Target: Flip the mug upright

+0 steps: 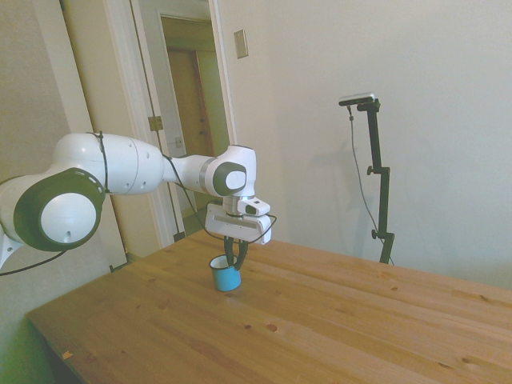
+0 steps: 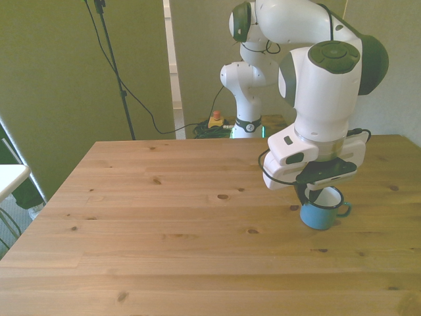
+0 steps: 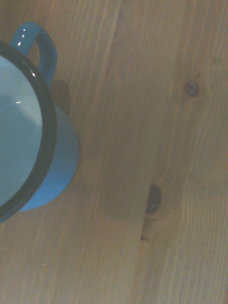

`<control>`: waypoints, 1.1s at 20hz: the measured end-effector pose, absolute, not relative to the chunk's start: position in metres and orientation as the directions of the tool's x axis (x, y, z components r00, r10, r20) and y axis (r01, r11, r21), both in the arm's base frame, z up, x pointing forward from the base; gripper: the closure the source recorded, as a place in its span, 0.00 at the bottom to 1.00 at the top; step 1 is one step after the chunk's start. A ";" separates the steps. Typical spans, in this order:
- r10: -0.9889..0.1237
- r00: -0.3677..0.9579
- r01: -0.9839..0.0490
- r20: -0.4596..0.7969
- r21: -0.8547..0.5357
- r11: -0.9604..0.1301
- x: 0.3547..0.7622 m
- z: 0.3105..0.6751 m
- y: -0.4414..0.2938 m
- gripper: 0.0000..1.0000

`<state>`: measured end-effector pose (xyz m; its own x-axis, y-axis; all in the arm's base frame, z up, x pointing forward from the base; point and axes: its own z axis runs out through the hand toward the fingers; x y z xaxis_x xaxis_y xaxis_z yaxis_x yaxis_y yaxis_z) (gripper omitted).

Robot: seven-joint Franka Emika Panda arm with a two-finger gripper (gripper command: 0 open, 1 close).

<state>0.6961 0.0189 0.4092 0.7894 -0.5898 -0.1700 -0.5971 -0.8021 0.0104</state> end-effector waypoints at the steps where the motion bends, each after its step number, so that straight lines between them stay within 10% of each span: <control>1: -0.592 0.789 -0.599 -0.166 0.010 -0.801 0.696 0.411 0.017 0.00; 22: -0.742 0.654 -0.744 0.149 -0.054 -0.666 0.617 0.497 0.015 0.00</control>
